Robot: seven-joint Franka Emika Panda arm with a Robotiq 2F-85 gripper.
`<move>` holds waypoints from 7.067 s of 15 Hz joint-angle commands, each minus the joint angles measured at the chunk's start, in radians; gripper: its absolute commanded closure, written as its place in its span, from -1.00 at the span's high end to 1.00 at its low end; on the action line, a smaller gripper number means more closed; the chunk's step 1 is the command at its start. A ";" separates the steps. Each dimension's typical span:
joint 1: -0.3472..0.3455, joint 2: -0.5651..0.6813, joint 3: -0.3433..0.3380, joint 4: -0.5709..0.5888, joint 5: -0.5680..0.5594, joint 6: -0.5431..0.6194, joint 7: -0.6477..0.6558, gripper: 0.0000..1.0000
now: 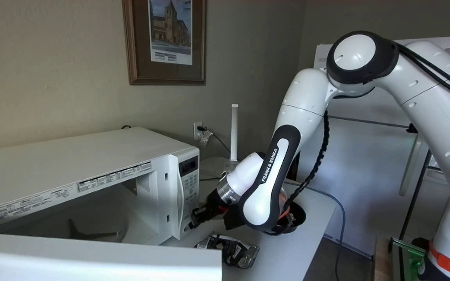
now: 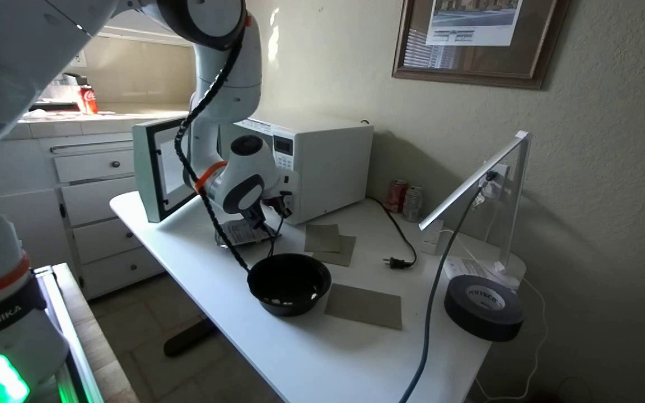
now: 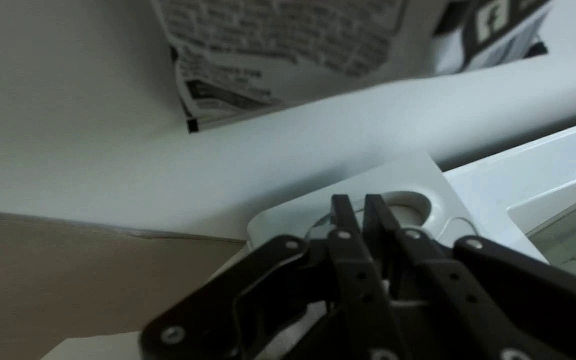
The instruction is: Open the microwave by pushing the right corner button, pick up the black and white packet and put it into the microwave, close the microwave door
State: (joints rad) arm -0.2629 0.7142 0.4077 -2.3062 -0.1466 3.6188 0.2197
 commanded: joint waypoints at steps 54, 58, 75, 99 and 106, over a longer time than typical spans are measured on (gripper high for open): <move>0.255 -0.393 -0.011 0.088 0.823 -1.007 -0.593 -1.00; 0.281 -0.363 -0.016 0.147 0.931 -1.020 -0.674 -1.00; 0.362 -0.306 0.013 0.239 1.097 -0.846 -0.696 -1.00; 0.273 0.097 0.277 0.625 1.466 -0.434 -1.035 -1.00; 0.271 0.201 0.356 0.721 1.463 -0.304 -1.023 -1.00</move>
State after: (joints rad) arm 0.0230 0.8336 0.7116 -1.6690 1.3020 3.2615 -0.7535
